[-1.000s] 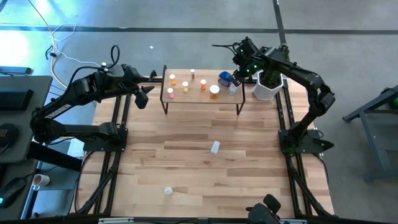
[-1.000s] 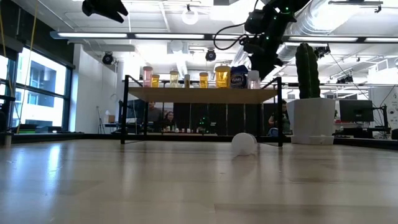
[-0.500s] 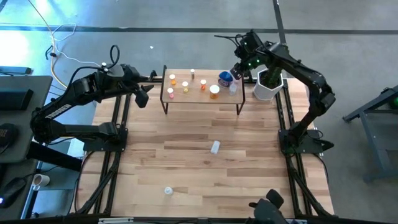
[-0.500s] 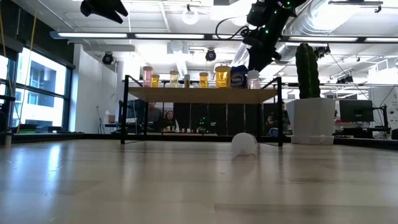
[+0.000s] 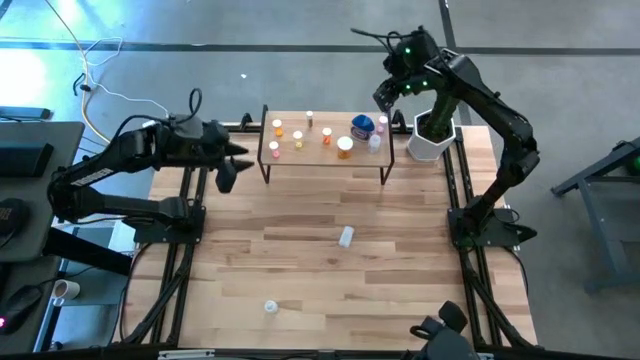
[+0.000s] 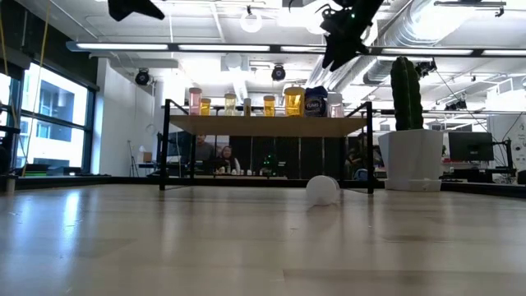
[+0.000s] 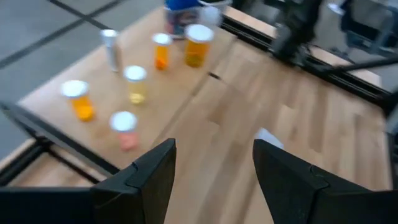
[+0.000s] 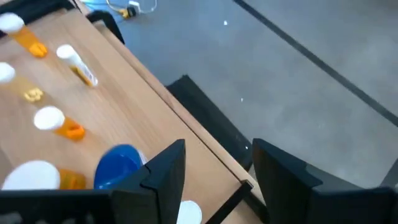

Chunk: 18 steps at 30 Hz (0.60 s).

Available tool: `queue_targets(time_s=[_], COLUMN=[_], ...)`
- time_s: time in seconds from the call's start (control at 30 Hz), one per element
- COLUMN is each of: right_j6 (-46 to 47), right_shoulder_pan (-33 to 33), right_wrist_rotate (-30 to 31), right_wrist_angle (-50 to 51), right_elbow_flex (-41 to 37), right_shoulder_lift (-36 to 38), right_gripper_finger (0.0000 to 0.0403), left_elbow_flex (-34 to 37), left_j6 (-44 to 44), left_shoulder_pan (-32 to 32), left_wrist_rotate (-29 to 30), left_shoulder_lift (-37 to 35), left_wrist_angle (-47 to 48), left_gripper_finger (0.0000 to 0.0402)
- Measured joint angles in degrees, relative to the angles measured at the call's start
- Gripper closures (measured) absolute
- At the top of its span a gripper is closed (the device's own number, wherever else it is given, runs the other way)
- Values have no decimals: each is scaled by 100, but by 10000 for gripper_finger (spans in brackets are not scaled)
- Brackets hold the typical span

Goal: Pick and place medicine bottles onto shelf by color
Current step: Put the bottom transparent pill bottle on the shelf

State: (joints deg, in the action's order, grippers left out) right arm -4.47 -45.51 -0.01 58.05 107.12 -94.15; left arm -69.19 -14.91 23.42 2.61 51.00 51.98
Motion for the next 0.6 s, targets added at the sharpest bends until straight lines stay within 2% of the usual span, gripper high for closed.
queue_targets(time_s=[0.3, 0.6], right_j6=[335, 682], right_shoulder_pan=[165, 561], right_wrist_rotate=[-2, -18], right_wrist_angle=[826, 1261], right_elbow_flex=[331, 637], right_shoulder_lift=[0, 4], right_gripper_finger=[226, 226], left_elbow_flex=[0, 0], left_j6=[-502, -1189], left_shoulder_pan=[-1437, -3220], left_wrist_rotate=[53, 786], left_shoulder_lift=[27, 402], left_wrist_angle=[8, 6], left_gripper_finger=[197, 197])
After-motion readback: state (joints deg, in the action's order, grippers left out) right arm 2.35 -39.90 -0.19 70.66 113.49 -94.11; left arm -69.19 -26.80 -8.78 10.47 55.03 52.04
